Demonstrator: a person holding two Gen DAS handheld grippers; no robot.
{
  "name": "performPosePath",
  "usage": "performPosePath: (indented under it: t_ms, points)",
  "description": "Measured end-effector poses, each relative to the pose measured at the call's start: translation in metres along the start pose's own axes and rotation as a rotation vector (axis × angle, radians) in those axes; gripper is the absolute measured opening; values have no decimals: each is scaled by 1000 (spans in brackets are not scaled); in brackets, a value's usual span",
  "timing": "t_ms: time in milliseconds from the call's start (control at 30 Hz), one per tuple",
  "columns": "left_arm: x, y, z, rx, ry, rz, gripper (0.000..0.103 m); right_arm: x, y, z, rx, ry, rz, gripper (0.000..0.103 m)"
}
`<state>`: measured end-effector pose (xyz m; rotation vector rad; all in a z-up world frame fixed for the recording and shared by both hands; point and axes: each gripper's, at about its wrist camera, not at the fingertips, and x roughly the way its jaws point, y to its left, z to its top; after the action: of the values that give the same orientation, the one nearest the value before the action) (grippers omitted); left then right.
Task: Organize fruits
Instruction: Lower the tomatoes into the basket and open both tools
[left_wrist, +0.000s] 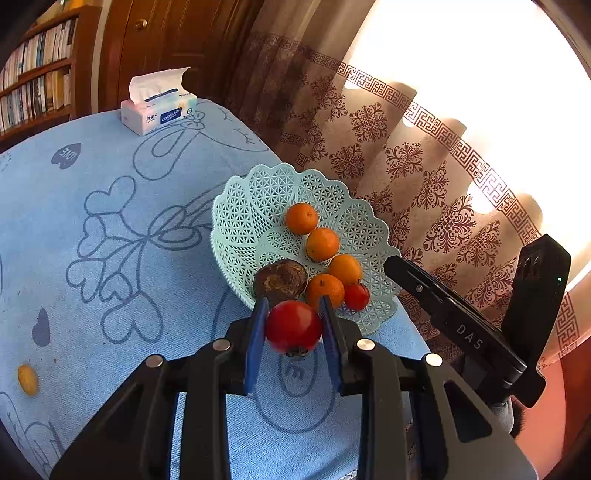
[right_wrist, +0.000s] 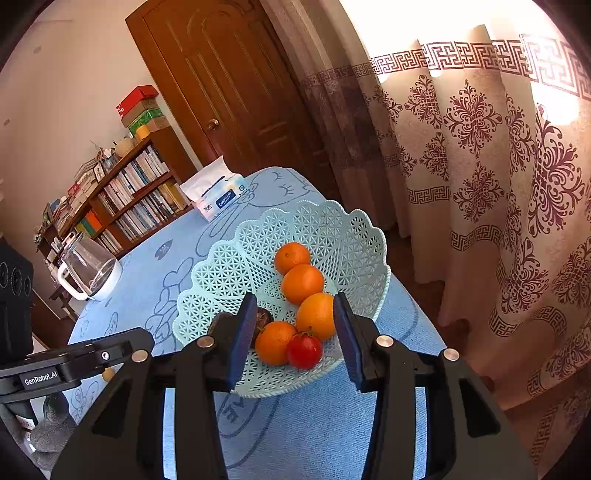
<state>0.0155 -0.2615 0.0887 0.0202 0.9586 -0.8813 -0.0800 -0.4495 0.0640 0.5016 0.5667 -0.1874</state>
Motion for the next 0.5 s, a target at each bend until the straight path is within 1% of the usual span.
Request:
performPosePath:
  t_ms: [267,500]
  points:
    - [41,-18,3,27,49,-12,29,1,-1,0,0,4,9,44]
    - [55,-17,0,29,62,2,30,1,-6,-1,15,0,8,44]
